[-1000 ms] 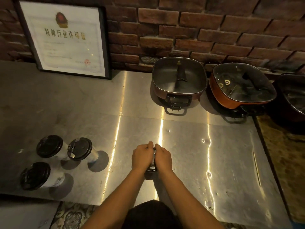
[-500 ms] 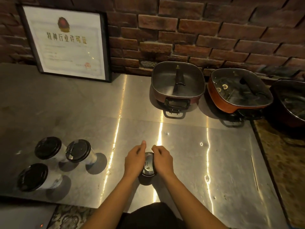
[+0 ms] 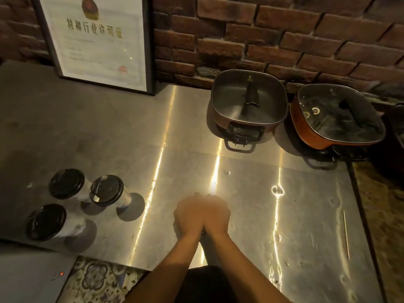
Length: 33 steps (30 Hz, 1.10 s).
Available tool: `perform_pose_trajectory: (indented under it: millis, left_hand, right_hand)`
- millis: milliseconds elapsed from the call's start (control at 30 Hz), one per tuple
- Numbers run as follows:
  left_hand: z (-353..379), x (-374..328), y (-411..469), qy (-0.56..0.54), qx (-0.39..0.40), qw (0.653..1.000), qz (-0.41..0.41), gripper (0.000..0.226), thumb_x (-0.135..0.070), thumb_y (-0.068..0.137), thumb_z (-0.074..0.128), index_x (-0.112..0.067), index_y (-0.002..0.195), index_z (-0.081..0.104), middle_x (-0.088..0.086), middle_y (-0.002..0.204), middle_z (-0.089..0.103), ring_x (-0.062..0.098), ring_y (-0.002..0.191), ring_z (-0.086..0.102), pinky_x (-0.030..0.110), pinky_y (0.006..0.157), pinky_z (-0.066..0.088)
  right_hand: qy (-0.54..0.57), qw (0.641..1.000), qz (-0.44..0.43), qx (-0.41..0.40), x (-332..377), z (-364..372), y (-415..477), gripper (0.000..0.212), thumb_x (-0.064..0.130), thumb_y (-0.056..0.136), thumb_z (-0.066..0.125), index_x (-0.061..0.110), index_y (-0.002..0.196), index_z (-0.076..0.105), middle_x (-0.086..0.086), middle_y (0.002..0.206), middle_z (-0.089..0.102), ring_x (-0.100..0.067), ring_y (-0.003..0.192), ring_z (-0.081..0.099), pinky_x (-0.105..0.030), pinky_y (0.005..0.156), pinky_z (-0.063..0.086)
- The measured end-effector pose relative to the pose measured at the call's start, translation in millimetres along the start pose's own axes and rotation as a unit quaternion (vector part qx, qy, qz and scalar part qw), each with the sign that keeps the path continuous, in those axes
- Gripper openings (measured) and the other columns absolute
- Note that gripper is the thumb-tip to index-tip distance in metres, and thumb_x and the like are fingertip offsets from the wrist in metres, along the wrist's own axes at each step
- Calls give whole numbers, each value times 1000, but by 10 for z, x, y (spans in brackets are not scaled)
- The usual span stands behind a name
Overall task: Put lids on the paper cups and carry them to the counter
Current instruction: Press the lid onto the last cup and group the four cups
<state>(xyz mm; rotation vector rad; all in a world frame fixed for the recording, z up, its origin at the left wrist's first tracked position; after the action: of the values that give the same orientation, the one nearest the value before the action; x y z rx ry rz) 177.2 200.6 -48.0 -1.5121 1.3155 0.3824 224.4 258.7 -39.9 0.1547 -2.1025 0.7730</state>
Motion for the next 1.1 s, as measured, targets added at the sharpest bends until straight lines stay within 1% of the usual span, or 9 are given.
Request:
perform_pose_trajectory:
  millis: [267, 467, 567, 667, 733, 833, 900, 967, 1100]
  left_hand:
    - [-40, -43, -28, 9, 20, 1000, 4, 38, -39, 91, 49, -29, 62, 71, -5, 61, 71, 18, 66, 71, 44, 75, 63]
    - [-106, -226, 121, 32, 166, 985, 34, 36, -42, 98, 54, -20, 84, 80, -1, 85, 79, 18, 83, 74, 38, 85, 59]
    - [-195, -224, 191, -23, 201, 979, 6, 40, -53, 98, 49, -26, 103, 79, -5, 108, 78, 14, 100, 72, 36, 99, 53]
    - [-349, -188, 172, -88, 167, 982, 6, 49, -55, 102, 40, -23, 114, 75, -2, 118, 75, 15, 113, 67, 33, 101, 48]
    - [-452, -141, 117, -107, 139, 985, 5, 51, -57, 102, 37, -24, 117, 74, -1, 123, 73, 19, 117, 65, 39, 105, 48]
    - [-514, -74, 34, -97, 126, 987, 2, 48, -56, 102, 37, -28, 125, 68, 1, 131, 67, 24, 123, 62, 44, 110, 46]
    - [-506, -42, 1, -107, 127, 986, -16, 42, -55, 102, 41, -30, 119, 71, -1, 127, 69, 22, 119, 64, 42, 108, 49]
    - [-470, 13, -16, -118, 127, 984, -28, 35, -54, 100, 47, -33, 104, 75, -4, 112, 76, 18, 107, 69, 41, 102, 53]
    - [-388, 87, -52, -127, 111, 985, -24, 27, -50, 101, 48, -38, 94, 72, -8, 99, 75, 11, 96, 70, 28, 84, 53]
  right_hand:
    - [37, 999, 20, -20, -20, 12, -44, 36, 18, 99, 45, 19, 68, 62, 4, 68, 64, -9, 62, 59, -19, 54, 36]
    - [115, 991, 75, 8, -37, -34, -78, 25, 33, 104, 43, 23, 102, 65, 0, 102, 69, -12, 87, 66, -23, 66, 46]
    - [31, 998, -42, 24, -49, -121, -158, 35, 45, 99, 49, 31, 131, 55, 8, 134, 59, -10, 117, 59, -27, 97, 47]
    - [-150, 957, -245, 29, 15, -203, -202, 59, 60, 86, 52, 38, 141, 46, 18, 145, 46, -4, 137, 36, -46, 126, 10]
    - [-282, 879, -381, 58, 54, -173, -176, 65, 65, 83, 53, 38, 142, 46, 11, 151, 45, -11, 145, 31, -54, 124, -4]
    - [-403, 797, -437, 107, 46, -27, -93, 73, 69, 82, 50, 33, 145, 45, -1, 151, 47, -25, 145, 35, -61, 122, -1]
    - [-436, 777, -444, 95, 18, 40, -61, 66, 61, 85, 50, 24, 140, 52, -4, 136, 59, -28, 130, 50, -55, 120, 19]
    - [-443, 772, -450, 74, -12, 62, -42, 63, 55, 84, 49, 18, 133, 57, -5, 119, 64, -27, 110, 59, -46, 103, 42]
    - [-449, 763, -463, 44, -38, 83, -45, 62, 52, 78, 45, 14, 124, 64, -3, 103, 66, -25, 91, 61, -40, 75, 51]
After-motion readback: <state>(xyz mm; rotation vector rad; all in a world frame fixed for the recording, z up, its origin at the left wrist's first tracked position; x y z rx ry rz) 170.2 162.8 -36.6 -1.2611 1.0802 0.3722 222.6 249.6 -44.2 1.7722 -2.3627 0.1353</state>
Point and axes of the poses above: each hand's wrist, its own y-axis towards the middle knuckle, its own z-axis out of the palm, x = y × z, the point moved 2 cm from there along y, towards the middle knuckle
